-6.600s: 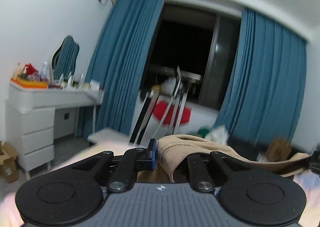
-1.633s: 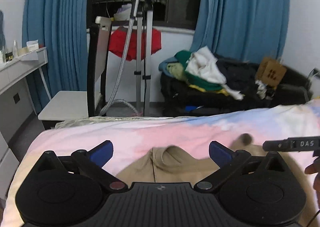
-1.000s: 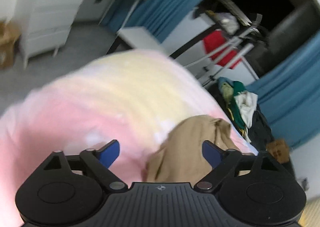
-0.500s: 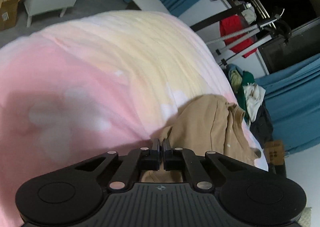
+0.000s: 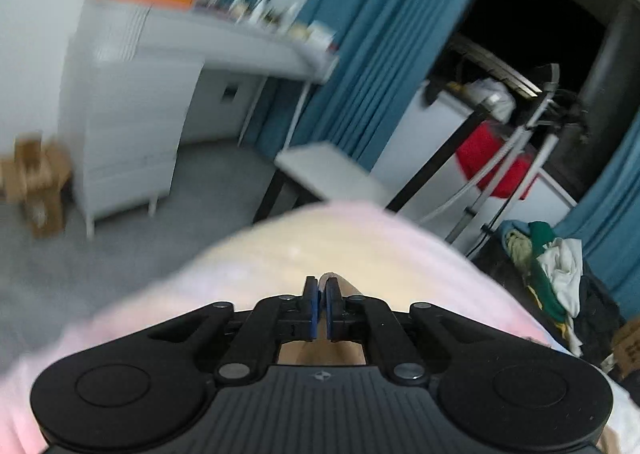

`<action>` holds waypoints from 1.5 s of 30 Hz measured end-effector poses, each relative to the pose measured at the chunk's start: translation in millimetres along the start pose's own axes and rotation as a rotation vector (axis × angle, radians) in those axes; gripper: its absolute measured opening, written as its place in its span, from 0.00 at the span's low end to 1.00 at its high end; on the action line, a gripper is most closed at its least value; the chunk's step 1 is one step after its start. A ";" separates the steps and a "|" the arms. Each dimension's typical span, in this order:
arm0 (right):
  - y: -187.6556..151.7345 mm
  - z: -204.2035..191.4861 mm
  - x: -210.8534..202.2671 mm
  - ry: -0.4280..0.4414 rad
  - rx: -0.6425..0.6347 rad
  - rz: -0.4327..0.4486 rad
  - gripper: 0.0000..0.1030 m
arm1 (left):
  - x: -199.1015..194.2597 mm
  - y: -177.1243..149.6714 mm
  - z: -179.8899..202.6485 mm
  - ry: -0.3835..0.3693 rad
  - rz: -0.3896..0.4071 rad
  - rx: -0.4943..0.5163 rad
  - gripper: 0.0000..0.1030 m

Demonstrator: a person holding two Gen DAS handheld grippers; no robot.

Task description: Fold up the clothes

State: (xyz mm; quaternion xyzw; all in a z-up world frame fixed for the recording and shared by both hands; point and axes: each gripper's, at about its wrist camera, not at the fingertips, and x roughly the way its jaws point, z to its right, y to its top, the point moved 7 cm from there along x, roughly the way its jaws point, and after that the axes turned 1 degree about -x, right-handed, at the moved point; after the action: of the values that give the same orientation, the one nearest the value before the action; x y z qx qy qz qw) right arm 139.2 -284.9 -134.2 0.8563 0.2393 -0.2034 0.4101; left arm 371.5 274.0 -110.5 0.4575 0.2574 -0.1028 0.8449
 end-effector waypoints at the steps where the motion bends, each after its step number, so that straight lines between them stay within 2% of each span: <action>1: 0.1 -1.6 -1.5 -0.003 -0.009 0.004 0.72 | 1.9 -4.2 -6.6 0.002 -0.028 -0.047 0.10; 3: 1.2 -4.6 -5.1 -0.007 -0.023 0.016 0.72 | -1.0 -7.3 -18.6 -0.009 -0.061 -0.141 0.22; 4: 1.8 -5.5 -6.5 -0.007 -0.029 0.021 0.72 | -3.7 -7.8 -24.6 -0.012 -0.074 -0.187 0.40; 5: 2.0 -6.1 -7.3 -0.008 -0.034 0.025 0.72 | -9.1 -12.0 -27.4 -0.024 -0.102 -0.218 0.53; 7: 1.2 -5.7 -6.7 -0.013 -0.034 0.022 0.72 | -20.0 -20.2 -32.9 -0.048 -0.158 -0.280 0.62; 11: -2.7 -4.3 -2.5 -0.009 -0.014 -0.003 0.72 | -42.6 -35.9 -43.2 -0.097 -0.269 -0.405 0.71; 14: -6.7 -6.8 0.1 0.009 -0.003 -0.023 0.72 | -41.9 -66.5 -25.8 -0.179 -0.391 -0.411 0.72; 17: -10.0 -10.9 1.2 0.037 0.004 -0.042 0.72 | -27.1 -88.5 -10.2 -0.213 -0.448 -0.364 0.68; 18: -10.5 -12.0 1.3 0.044 0.003 -0.045 0.72 | -19.8 -90.4 -8.1 -0.206 -0.435 -0.338 0.66; 19: -11.1 -13.1 1.4 0.052 0.001 -0.048 0.72 | -10.7 -90.8 -7.2 -0.199 -0.412 -0.308 0.55; 20: -11.6 -13.9 1.5 0.057 0.000 -0.051 0.72 | -4.1 -89.6 -7.7 -0.188 -0.389 -0.282 0.36; 22: -11.6 -13.5 2.1 0.058 -0.002 -0.052 0.73 | 6.3 -80.9 -11.1 -0.164 -0.335 -0.225 0.04; 25: -11.8 -10.7 3.9 0.050 0.000 -0.052 0.73 | -5.5 -58.7 -5.7 -0.183 -0.228 -0.193 0.03; 28: -11.5 -8.9 6.9 0.023 -0.022 -0.042 0.73 | -20.2 -30.4 16.0 -0.151 -0.124 -0.027 0.04; 31: -10.6 -8.3 12.5 -0.012 -0.062 -0.033 0.72 | -23.2 -36.9 29.0 -0.104 -0.104 0.113 0.06; 33: -10.1 -5.8 16.6 -0.023 -0.063 -0.036 0.72 | -22.0 -51.1 30.4 -0.082 -0.142 0.121 0.11; 34: -9.4 -4.5 17.8 -0.024 -0.057 -0.036 0.72 | -21.6 -58.2 31.1 -0.070 -0.162 0.125 0.20; 36: -7.4 -3.5 18.3 -0.027 -0.056 -0.032 0.72 | -47.9 -67.0 36.3 -0.105 -0.197 0.150 0.27; 38: -5.3 -4.0 16.4 -0.029 -0.061 -0.023 0.73 | -74.4 -75.9 41.4 -0.139 -0.231 0.176 0.46; 43: -2.4 -10.1 6.3 -0.013 -0.071 -0.008 0.73 | -141.2 -98.1 53.7 -0.224 -0.318 0.239 0.64; 44: -1.5 -11.3 2.8 -0.006 -0.074 -0.004 0.72 | -154.7 -111.7 62.5 -0.248 -0.348 0.262 0.69; 45: -0.6 -12.7 -1.4 0.003 -0.075 0.002 0.72 | -172.6 -129.4 64.8 -0.291 -0.409 0.290 0.71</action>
State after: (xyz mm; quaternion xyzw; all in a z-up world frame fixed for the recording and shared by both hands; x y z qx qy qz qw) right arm 139.6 -274.8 -126.4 0.8408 0.2464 -0.1925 0.4419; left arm 194.5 137.3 -83.3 0.4923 0.2030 -0.3714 0.7605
